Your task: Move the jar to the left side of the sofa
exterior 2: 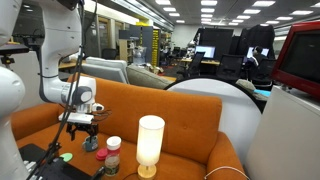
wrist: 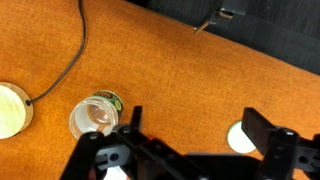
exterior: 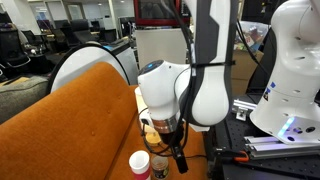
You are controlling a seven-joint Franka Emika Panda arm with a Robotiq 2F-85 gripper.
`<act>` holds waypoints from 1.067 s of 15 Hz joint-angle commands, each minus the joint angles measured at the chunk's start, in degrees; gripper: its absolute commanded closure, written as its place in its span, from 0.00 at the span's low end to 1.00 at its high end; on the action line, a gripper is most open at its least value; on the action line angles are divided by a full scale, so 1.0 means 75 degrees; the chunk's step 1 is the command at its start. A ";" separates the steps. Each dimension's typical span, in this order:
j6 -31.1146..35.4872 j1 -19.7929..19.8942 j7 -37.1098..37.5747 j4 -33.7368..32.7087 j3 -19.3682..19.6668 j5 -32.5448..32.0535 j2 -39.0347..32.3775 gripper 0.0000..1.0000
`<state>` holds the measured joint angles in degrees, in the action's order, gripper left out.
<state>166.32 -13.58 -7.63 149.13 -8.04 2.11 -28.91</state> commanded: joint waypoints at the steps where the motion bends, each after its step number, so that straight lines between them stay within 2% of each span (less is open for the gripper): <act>1: 0.0624 -0.0341 0.0431 -0.0767 0.0608 -0.0741 -0.1173 0.00; 3: 0.0769 -0.0480 0.0620 -0.1260 0.0857 -0.0876 -0.1794 0.00; 6: 0.0820 -0.0378 0.0738 -0.1963 0.0796 -0.0774 -0.2503 0.00; 7: 0.0743 -0.0304 0.0637 -0.1685 0.0755 -0.0851 -0.2254 0.00; 9: 0.0744 -0.0315 0.0700 -0.1988 0.0755 -0.0837 -0.2545 0.00; 13: 0.0744 -0.0316 0.0712 -0.2033 0.0755 -0.0834 -0.2582 0.00; 15: 0.1044 -0.0524 0.0831 -0.2015 0.0923 -0.0840 -0.2591 0.00; 16: 0.1093 -0.0449 0.0813 -0.2089 0.0878 -0.0818 -0.2681 0.00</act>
<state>172.39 -16.41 -3.01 133.90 -2.20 -3.08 -48.28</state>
